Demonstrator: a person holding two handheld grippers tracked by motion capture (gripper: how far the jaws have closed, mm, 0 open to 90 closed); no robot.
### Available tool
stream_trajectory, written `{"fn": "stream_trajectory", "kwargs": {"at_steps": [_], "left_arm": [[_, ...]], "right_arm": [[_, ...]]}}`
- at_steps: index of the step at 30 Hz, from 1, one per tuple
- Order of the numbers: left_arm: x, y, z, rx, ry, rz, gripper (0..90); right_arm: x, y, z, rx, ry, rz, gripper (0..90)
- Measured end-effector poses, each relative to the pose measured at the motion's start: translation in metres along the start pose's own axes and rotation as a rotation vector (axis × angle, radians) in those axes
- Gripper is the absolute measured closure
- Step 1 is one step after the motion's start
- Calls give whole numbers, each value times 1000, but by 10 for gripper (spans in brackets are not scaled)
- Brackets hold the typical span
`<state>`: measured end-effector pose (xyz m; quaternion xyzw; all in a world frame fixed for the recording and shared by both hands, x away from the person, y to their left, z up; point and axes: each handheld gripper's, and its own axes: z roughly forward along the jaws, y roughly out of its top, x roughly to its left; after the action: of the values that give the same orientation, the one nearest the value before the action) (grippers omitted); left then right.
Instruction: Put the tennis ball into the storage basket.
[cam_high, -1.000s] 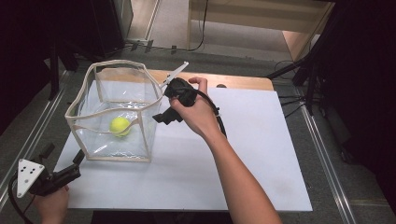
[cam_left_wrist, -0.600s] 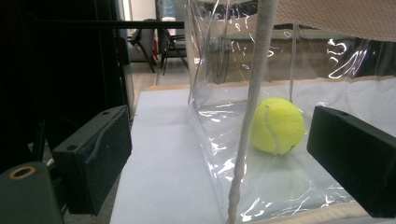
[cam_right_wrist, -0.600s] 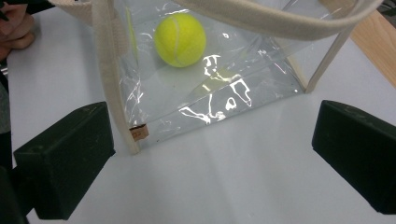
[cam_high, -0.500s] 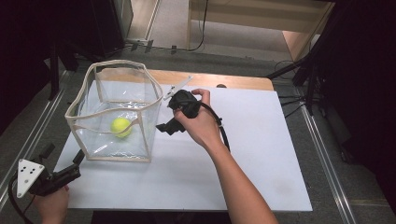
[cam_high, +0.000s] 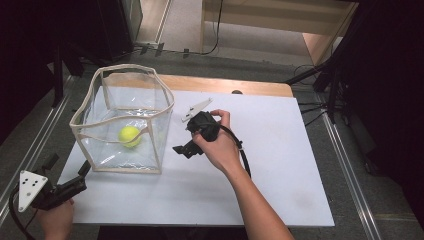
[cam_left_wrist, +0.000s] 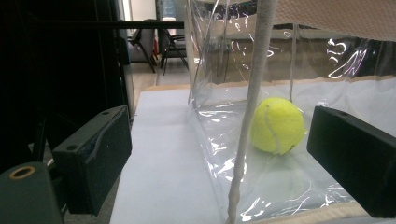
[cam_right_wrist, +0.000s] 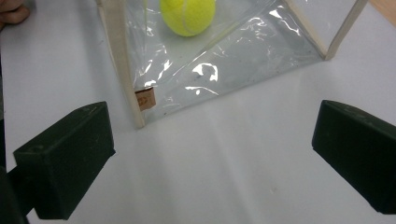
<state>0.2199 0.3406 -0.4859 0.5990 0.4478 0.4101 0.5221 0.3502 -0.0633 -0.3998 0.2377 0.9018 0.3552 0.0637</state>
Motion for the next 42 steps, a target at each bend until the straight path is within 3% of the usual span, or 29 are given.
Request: {"fn": "stream_trajectory", "kwargs": {"at_steps": [23,42], "left_arm": [[-1,0,0,0,3,4,69],[-2,0,0,3,5,10,69]], "right_arm": [[9,-60,-3,-78,-14,41,0],[8,-111,-18,-148,-67,89,0]]}}
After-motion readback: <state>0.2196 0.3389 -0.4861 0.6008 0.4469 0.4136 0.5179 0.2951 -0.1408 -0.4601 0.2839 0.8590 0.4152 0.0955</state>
